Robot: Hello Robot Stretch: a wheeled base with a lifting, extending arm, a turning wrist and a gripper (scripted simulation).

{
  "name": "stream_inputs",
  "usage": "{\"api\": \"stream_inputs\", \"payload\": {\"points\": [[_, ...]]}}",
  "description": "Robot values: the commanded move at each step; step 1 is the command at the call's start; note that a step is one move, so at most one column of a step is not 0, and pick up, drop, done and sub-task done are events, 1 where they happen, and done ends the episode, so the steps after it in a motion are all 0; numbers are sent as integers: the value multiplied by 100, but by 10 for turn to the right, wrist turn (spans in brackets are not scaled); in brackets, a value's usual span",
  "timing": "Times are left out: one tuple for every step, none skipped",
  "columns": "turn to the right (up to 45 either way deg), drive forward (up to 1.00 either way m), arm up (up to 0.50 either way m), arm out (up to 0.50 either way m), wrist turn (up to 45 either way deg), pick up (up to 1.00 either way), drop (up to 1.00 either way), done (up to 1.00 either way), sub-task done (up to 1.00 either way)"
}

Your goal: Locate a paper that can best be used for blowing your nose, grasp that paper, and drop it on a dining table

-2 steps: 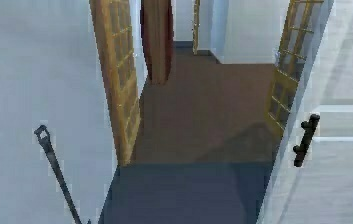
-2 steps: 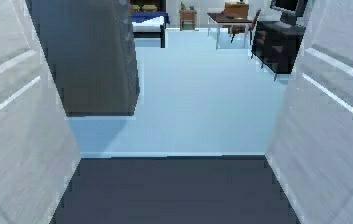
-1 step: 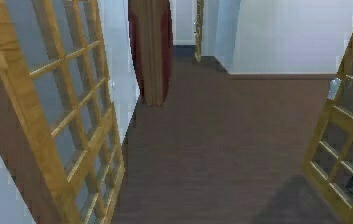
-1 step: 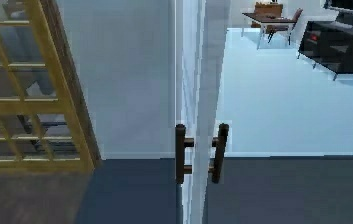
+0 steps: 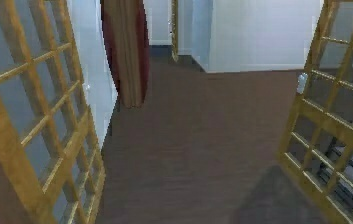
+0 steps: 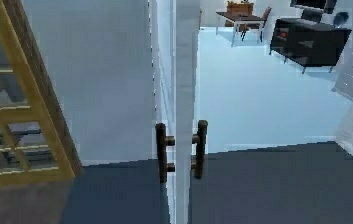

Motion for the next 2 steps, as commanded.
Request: {"api": "stream_inputs", "payload": {"points": [[0, 10, 0, 0, 0, 0, 0, 0, 0], [180, 0, 0, 0, 0, 0, 0, 0, 0]]}}
